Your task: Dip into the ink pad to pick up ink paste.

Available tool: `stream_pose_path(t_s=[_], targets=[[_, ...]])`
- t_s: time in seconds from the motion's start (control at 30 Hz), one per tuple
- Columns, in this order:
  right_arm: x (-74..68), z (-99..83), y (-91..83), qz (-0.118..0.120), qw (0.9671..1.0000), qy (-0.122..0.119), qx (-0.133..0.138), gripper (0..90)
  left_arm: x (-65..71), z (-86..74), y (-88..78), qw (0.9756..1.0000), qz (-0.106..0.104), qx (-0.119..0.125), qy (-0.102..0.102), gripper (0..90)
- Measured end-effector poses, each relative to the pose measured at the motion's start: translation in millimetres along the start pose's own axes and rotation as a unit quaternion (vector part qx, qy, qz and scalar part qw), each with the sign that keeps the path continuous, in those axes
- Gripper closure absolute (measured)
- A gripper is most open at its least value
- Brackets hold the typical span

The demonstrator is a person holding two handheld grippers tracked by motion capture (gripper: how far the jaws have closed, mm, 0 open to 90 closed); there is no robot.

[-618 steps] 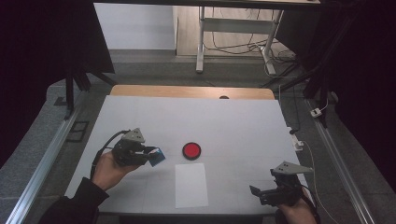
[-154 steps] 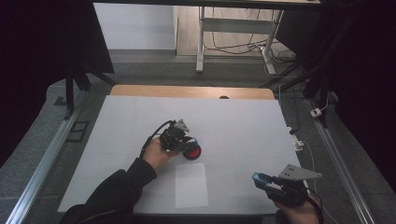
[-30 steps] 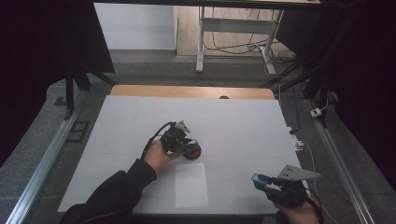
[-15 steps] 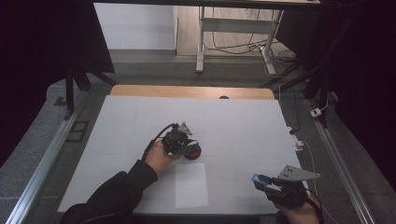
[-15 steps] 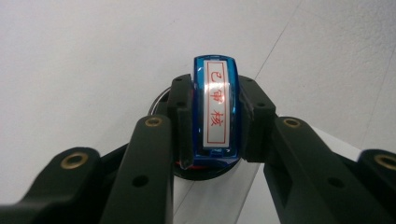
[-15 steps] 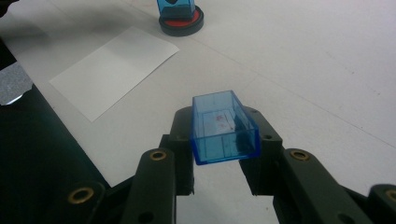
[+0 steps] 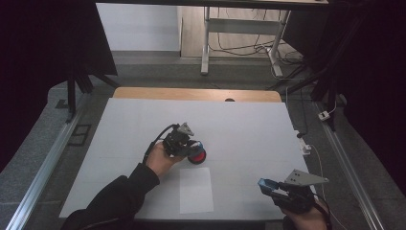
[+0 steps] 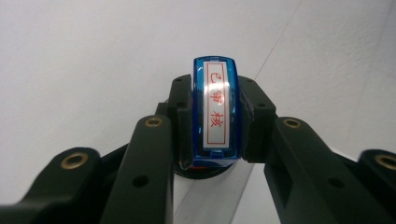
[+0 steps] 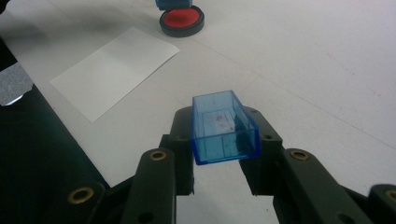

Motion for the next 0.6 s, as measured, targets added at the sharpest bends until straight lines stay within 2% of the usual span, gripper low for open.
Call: stream_pose_path(t_s=[0.27,0.6], targets=[[-0.1,0.1,0.1,0.000,1.0000,0.000,0.000,68.0,7.0,3.0,-15.2,0.9996,-0.021,0.018,0.008,70.2],[0.0,0.1,0.0,0.001,1.0000,0.000,0.000,68.0,20.0,2.2,-33.3,0.9978,-0.054,0.037,0.009,70.2]])
Point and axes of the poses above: each handheld gripper's, and its own axes: y roughly forward along the jaws, z roughly out of its top, x roughly to its right, the point moved 9 cm from there along y, roughly forward along the jaws, and after that the axes turned 2 degrees about z, right-handed, at the moved point
